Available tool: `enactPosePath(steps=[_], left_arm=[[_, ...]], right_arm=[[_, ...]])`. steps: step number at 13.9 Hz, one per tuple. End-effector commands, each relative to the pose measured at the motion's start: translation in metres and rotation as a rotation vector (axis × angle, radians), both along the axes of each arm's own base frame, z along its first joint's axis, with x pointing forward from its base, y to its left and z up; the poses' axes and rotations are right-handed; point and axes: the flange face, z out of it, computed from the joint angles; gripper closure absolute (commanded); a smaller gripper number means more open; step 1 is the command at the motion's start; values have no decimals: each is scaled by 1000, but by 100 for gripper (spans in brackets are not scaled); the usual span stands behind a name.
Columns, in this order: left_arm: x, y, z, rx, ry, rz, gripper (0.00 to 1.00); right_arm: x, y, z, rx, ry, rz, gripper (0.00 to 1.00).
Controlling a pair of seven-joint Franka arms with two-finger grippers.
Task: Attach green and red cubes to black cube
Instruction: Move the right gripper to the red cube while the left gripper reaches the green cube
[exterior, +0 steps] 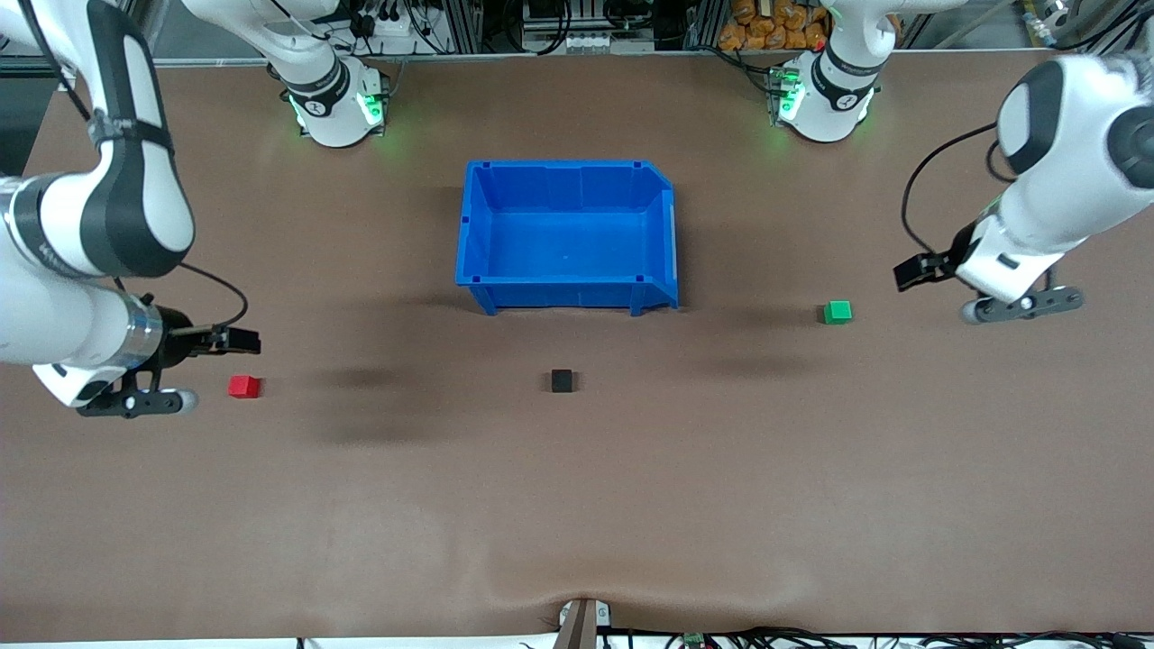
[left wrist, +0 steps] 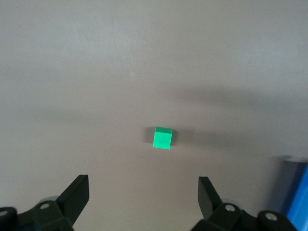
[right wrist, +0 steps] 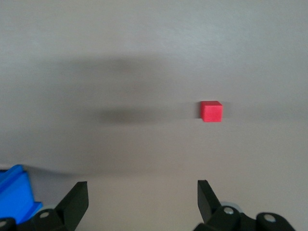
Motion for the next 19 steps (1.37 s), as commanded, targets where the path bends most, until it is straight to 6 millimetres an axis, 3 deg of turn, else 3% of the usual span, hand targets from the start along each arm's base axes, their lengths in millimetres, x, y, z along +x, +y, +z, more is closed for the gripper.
enactPosePath(steps=[1,3,5,8,10,12,15,19], left_arm=[[2,0,-27,-7,15,46,0],[8,0,-56,-9,47,45,0],[11,-2,-74,-9,54,61,0],[14,-9,-104,-6,81,93,0],[15,-10,-127,-5,105,90,0],[17,-11,-147,-10,111,90,0],[16,-11,-163,-11,125,90,0],[10,-11,-191,-7,173,88,0]], right_arm=[[-2,-21,-33,-35,39,-7,0],[-6,-28,-60,-77,9,83,0],[-4,-55,-77,-71,-53,99,0],[7,-79,-117,-68,-99,118,0],[13,-84,-138,-68,-126,127,0],[13,-82,-146,-66,-119,132,0],[13,-84,-171,-59,-96,133,0],[9,-103,-198,-41,-83,179,0]])
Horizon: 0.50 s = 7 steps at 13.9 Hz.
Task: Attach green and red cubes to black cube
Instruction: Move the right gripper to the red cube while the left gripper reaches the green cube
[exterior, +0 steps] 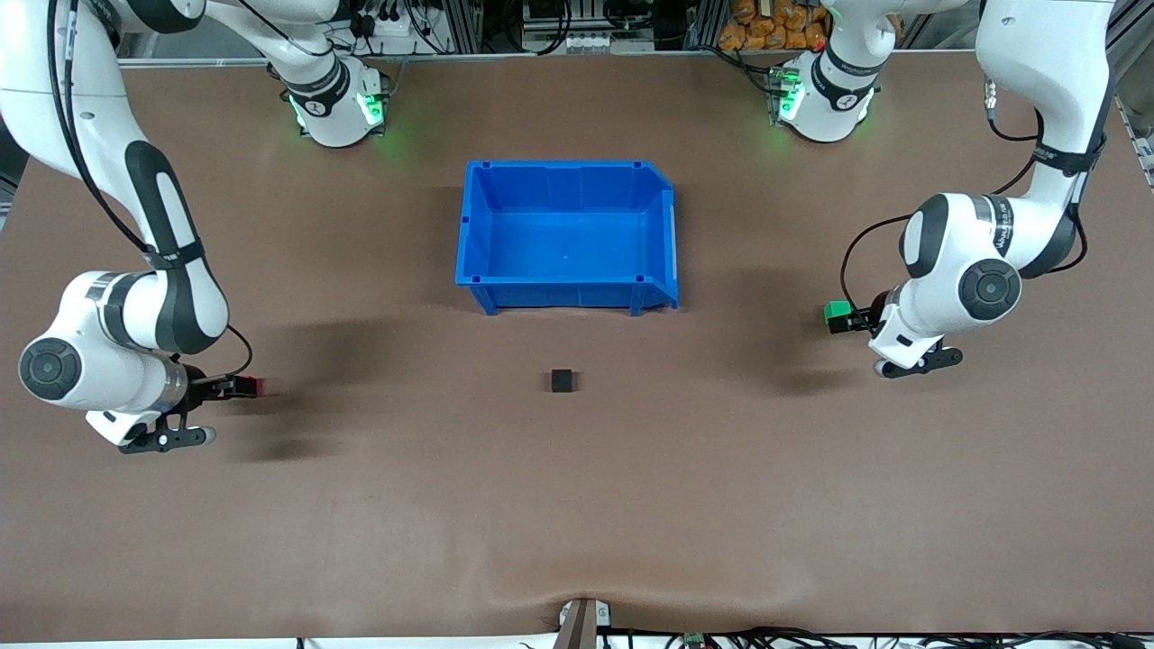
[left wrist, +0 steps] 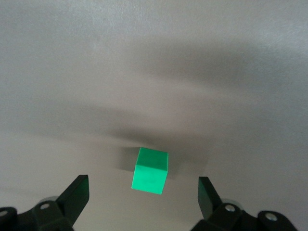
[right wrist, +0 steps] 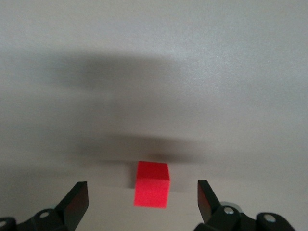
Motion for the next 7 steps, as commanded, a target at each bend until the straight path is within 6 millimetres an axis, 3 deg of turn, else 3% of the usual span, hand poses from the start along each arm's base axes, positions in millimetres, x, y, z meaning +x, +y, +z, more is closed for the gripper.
enactPosePath(steps=[1,7], left_arm=[[-4,-4,-17,-3,21,16,0],[-11,-6,-47,-5,66,1,4]], right_arm=[[0,-13,-18,9,8,23,0],[-6,-9,-35,18,31,6,0]])
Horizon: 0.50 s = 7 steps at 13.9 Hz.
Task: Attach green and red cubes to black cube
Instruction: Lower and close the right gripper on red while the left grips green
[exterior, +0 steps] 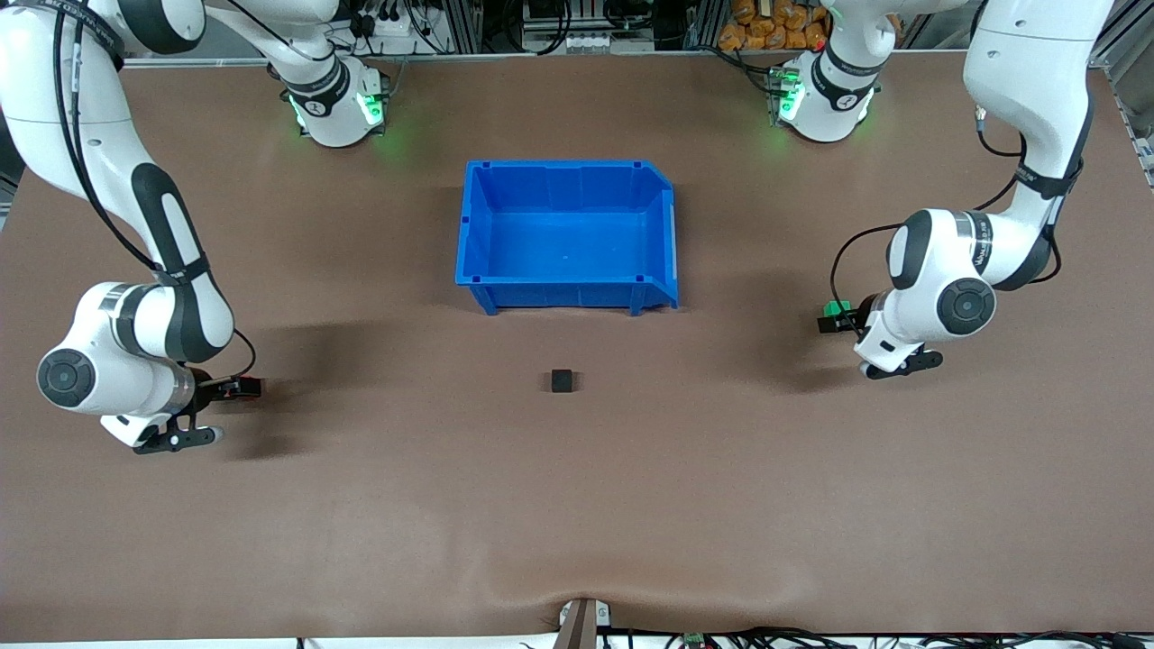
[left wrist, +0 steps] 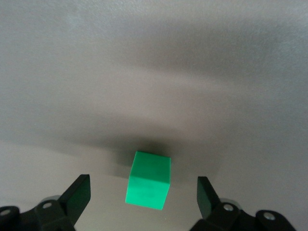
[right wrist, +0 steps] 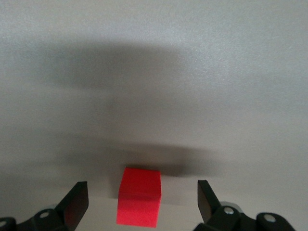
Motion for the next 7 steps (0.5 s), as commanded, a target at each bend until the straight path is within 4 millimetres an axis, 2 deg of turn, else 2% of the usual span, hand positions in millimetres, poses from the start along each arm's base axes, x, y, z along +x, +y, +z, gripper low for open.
enactPosePath(steps=[1,3,4,6,7], left_arm=[[-4,-4,-9,-7,9,-3,5],[-5,-6,-13,-10,18,-14,8],[-6,-6,-17,-10,24,-15,13],[-6,-7,-18,-11,25,-22,19],[-5,-7,-17,-12,24,-24,21]], right_arm=[[-5,0,-9,14,14,-12,0],[-9,-1,-20,27,34,-27,0],[-10,-1,-25,28,41,-28,0],[-11,-1,-26,33,45,-37,0],[-10,0,-26,40,44,-42,9]])
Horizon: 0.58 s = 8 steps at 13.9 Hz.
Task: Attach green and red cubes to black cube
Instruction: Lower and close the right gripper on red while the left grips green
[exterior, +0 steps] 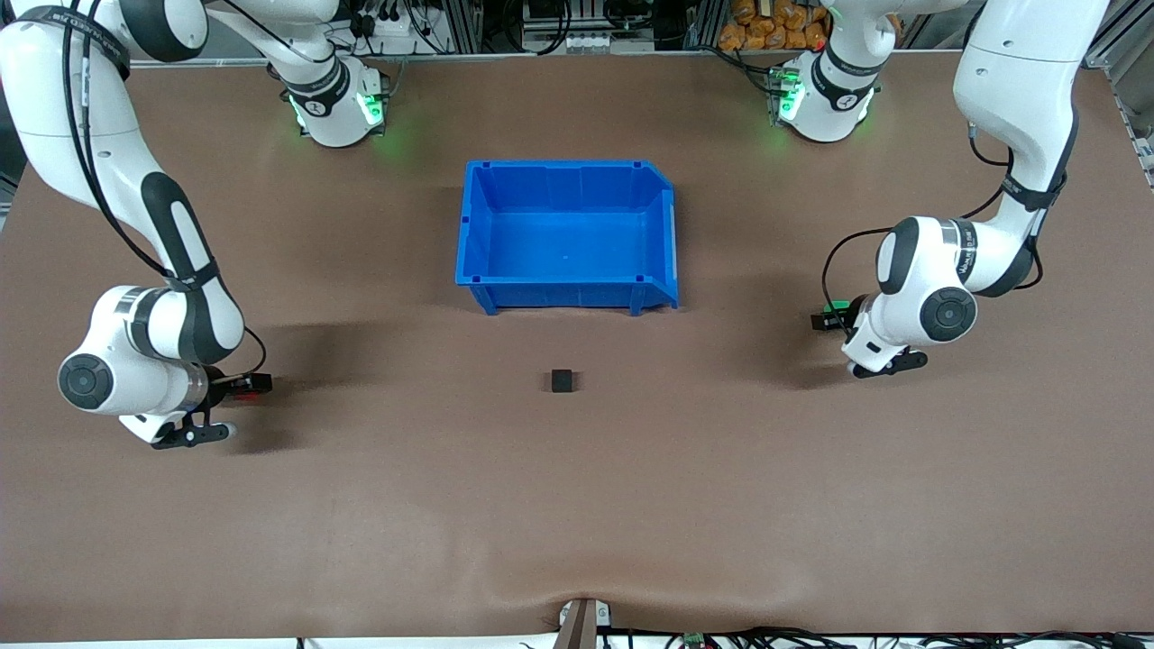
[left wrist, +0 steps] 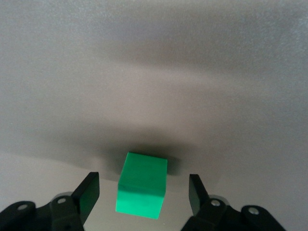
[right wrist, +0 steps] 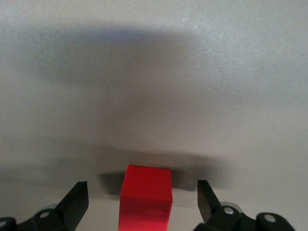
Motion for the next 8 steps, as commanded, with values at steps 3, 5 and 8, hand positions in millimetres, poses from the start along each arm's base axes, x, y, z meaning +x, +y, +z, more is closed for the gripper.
enactPosePath(steps=[3,5,8], left_arm=[[-1,-2,-4,-11,0,-15,30],[0,-2,-5,-11,0,-15,40],[1,-1,-4,-12,-5,-13,58]], right_arm=[[0,-5,2,28,-3,-31,85],[0,-6,3,30,-3,-26,100],[0,-5,4,35,-2,9,100]])
